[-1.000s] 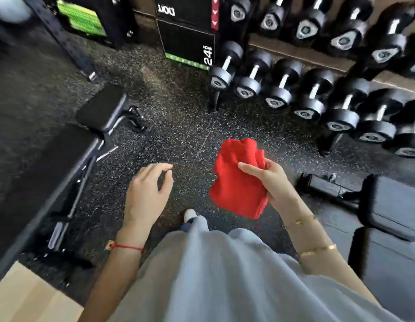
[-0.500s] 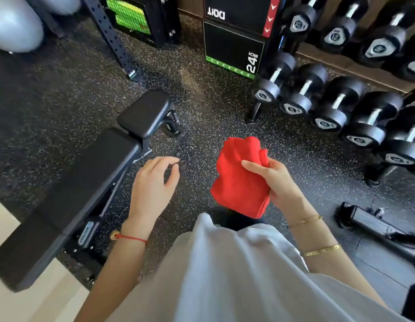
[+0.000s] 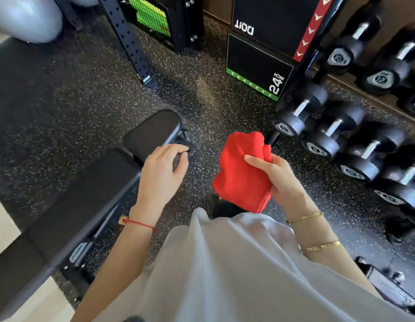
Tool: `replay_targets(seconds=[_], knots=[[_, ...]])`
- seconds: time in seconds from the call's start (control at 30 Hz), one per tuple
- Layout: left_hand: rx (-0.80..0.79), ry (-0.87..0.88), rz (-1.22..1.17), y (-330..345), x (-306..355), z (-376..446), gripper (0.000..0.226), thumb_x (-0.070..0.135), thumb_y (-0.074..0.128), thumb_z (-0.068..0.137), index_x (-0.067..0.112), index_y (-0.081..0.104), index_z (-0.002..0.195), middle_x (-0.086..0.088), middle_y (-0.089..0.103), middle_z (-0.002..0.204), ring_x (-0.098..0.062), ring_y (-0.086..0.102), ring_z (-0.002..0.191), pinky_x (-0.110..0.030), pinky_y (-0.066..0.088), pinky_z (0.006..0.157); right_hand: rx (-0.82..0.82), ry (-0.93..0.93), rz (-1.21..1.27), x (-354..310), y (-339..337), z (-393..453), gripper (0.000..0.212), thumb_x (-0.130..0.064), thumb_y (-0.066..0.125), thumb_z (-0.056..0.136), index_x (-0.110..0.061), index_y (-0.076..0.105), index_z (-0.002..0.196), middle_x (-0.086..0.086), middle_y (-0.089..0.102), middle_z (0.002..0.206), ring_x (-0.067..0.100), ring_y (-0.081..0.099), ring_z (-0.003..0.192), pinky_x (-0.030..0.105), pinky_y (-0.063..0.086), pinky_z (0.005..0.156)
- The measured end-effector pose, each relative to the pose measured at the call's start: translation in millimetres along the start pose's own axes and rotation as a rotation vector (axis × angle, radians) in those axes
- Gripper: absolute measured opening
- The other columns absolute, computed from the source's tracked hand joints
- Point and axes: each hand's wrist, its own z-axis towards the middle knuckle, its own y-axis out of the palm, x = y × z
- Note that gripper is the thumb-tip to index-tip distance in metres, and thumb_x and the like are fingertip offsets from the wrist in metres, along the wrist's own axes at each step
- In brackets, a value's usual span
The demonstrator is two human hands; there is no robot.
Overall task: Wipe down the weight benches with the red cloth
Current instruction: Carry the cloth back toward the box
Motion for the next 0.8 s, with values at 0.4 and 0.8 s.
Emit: replay_targets(seconds=[0.4, 0.8], knots=[[0.043, -0.023, 0.027, 34, -1, 213, 0.018, 0.02, 0.057, 0.095, 0.014, 0.068, 0.108, -0.001, 0.071, 0.101, -0.024, 0.063, 0.094, -0.035, 0.048, 0.085, -0.055, -0.026, -0.043, -154, 28, 178, 0.04, -0.009, 0.076, 0.08, 0.002, 0.064, 0.117, 0.02, 0.071, 0.111, 0.037, 0.068, 0.105, 0.051, 0.054, 0.095], [0.021, 0.033, -0.038, 69, -45, 442, 0.019, 0.018, 0.057, 0.097, 0.013, 0.068, 0.111, 0.001, 0.071, 0.108, -0.019, 0.063, 0.101, -0.029, 0.048, 0.089, -0.009, -0.043, 0.025, -267, 72, 353, 0.037, -0.01, 0.077, 0.079, -0.002, 0.067, 0.113, 0.018, 0.073, 0.108, 0.031, 0.071, 0.098, 0.043, 0.058, 0.088]])
